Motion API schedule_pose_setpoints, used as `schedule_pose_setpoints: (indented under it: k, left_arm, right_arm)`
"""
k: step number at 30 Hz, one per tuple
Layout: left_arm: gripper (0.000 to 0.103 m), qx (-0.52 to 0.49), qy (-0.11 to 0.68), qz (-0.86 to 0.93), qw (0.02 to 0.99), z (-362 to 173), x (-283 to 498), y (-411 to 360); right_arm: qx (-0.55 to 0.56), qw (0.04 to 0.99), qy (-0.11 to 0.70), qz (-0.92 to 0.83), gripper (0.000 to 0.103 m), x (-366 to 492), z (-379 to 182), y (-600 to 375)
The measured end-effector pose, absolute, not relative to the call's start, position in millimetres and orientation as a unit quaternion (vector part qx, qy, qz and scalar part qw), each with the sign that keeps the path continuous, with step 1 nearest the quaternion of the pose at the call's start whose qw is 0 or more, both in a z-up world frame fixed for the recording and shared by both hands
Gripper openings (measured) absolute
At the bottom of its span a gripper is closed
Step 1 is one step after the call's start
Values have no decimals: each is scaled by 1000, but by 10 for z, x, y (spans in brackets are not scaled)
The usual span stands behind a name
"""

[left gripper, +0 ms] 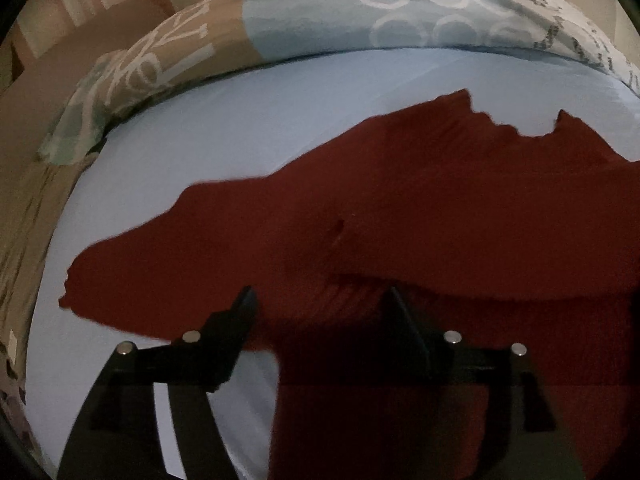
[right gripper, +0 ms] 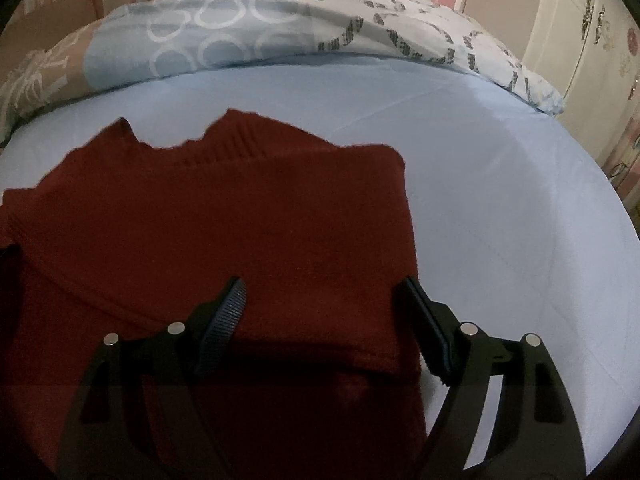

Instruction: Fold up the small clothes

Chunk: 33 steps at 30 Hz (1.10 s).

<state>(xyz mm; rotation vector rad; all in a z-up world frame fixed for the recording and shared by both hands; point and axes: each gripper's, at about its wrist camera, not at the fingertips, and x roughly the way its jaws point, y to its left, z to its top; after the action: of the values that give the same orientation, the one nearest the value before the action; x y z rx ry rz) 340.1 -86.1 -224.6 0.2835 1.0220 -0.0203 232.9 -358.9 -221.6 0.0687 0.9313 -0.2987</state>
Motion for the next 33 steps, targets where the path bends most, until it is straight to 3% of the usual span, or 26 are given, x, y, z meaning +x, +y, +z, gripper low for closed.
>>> schedule_pose_setpoints:
  k: [12,18,33]
  left_arm:
    - [82,125,501,-1,856,-2306,3325,-765]
    - [90,114,501,-2,858,-2215,3305,-635]
    - [91,84,487,41,868,-1720,3202,661]
  right_arm:
    - [26,877,466,-114,80,2357,-2299,-3408]
    - [29,903,418,-96,85,2277,-1936,-3251]
    - [17,922,385,-47,88,2575,-1275,-1904]
